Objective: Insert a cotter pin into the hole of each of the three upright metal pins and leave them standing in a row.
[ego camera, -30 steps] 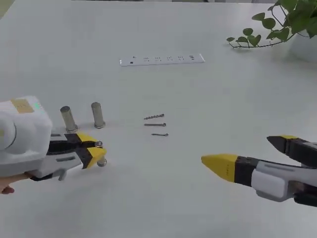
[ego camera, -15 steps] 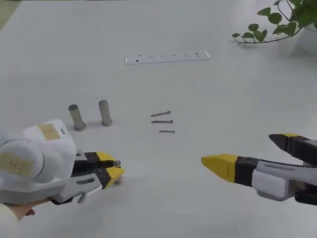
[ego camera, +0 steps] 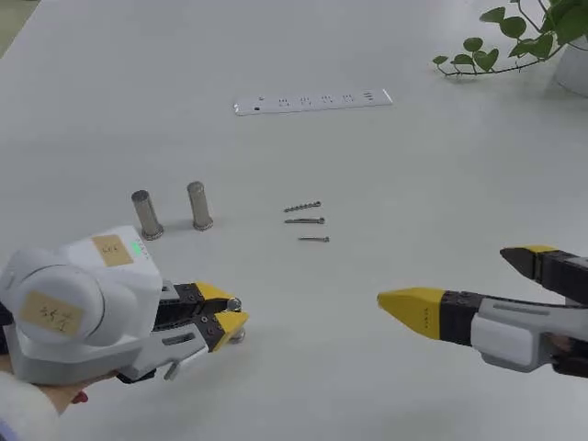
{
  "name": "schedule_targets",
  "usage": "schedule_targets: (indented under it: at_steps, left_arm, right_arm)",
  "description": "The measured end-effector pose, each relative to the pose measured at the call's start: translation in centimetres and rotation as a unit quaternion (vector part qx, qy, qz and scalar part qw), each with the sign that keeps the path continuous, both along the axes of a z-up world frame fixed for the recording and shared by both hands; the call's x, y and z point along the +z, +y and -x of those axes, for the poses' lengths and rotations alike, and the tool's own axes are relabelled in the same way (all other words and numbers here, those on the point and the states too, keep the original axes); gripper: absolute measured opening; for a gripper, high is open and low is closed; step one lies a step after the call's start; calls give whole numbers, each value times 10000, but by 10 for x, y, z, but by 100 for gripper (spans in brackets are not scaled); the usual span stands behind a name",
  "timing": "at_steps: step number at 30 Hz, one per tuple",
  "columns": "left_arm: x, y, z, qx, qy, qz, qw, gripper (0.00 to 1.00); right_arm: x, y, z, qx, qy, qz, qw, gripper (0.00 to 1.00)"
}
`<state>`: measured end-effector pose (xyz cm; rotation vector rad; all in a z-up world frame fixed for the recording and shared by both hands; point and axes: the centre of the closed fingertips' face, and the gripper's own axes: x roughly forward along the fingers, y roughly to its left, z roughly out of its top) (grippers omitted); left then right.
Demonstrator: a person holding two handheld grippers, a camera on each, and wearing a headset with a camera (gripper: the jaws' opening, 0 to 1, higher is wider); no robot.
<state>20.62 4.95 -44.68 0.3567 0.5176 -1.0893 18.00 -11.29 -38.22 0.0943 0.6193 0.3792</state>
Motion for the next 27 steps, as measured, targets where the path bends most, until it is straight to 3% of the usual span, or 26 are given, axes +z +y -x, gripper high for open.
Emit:
schedule_targets:
  at_steps: [6,18,27]
  left_arm:
    - [0,-1,2,-39,-37,-2,10000,5]
    - [2,-2,2,34,34,86,10000,6]
    - [13,-4,4,-17,75,228,9997,21]
  right_arm:
    - [0,0,0,15,6,12,10000,96]
    - [-2,4,1,97,65,3,9999,95]
    - [-3,4,2,138,87,47,9999,95]
